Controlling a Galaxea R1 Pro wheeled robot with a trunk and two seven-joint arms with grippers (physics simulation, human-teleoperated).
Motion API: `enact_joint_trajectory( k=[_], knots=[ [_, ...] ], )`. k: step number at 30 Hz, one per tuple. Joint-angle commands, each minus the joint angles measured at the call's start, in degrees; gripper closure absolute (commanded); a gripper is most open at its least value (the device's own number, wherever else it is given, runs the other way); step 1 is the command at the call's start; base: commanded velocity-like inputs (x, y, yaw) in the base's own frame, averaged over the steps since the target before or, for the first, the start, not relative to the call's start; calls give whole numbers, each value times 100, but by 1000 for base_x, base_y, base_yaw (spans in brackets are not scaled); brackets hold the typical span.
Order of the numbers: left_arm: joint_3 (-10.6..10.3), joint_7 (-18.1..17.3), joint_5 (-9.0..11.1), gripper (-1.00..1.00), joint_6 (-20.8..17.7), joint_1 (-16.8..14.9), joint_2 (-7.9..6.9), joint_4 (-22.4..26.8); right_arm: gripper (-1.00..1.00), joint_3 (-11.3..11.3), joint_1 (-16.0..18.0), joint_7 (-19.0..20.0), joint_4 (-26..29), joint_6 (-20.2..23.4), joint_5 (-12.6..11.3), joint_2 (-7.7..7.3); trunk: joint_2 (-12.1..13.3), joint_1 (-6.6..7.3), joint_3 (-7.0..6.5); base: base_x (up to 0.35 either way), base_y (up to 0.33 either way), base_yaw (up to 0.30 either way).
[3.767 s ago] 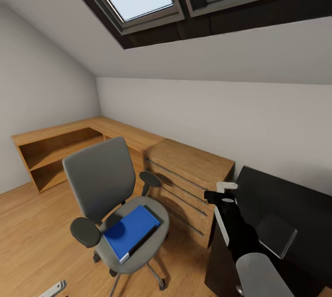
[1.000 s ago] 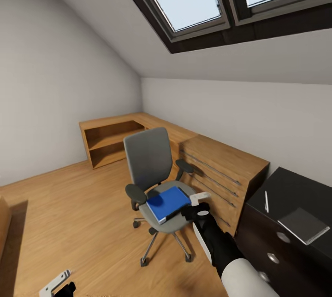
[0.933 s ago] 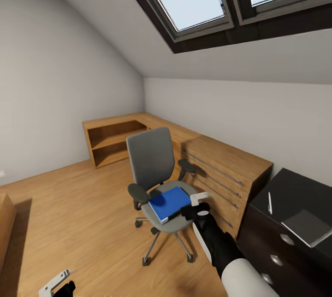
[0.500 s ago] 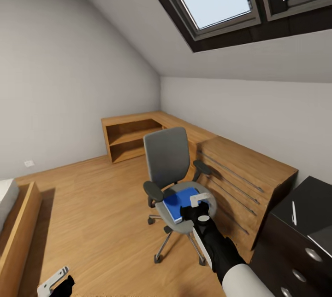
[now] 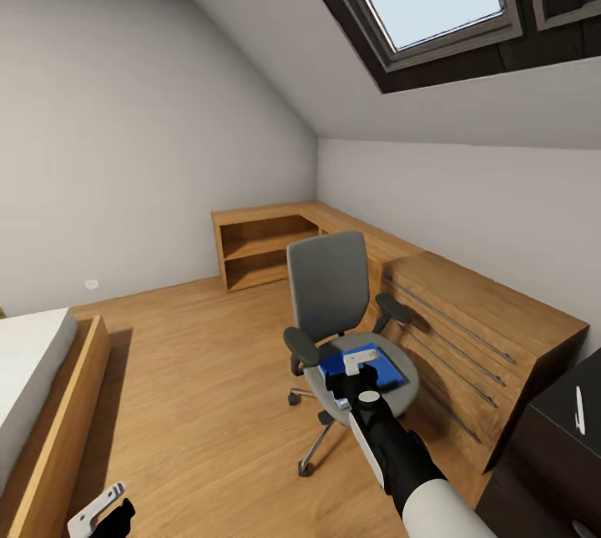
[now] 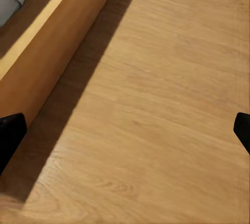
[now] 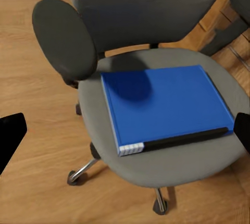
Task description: In the bedroom, organize the workspace by keeping the computer under the desk, ensuring the monitor is on the desk, placing the keyboard on the desk next to the monitor, placing the mouse on the desk next to the keyboard, moving the folder from the swivel chair onto the desk next to the mouse, stacking the notebook on top of the folder with the pen on top of the notebook, and positioning the swivel chair next to the desk.
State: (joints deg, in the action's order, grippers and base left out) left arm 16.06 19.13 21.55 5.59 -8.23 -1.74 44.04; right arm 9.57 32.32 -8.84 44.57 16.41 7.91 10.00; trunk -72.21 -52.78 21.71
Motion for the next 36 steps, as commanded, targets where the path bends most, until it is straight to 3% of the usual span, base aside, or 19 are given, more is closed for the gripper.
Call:
enact_joint_trajectory(
  k=[1,18,36],
  knots=[
    [-15,12,60,-100,30,-3,-2,-1,-100,10,2,-15,8,50,60,0,-4,-1,7,133,0,46],
    [-24,7,59,-100,30,-2,-2,-2,-100,10,-5,-7,8,46,61,0,-4,-1,7,285,0,10],
    [-148,12,45,-100,30,-1,-3,-1,-100,-7,-7,-9,5,-110,84,0,-4,-1,-132,30,-20,0]
  ],
)
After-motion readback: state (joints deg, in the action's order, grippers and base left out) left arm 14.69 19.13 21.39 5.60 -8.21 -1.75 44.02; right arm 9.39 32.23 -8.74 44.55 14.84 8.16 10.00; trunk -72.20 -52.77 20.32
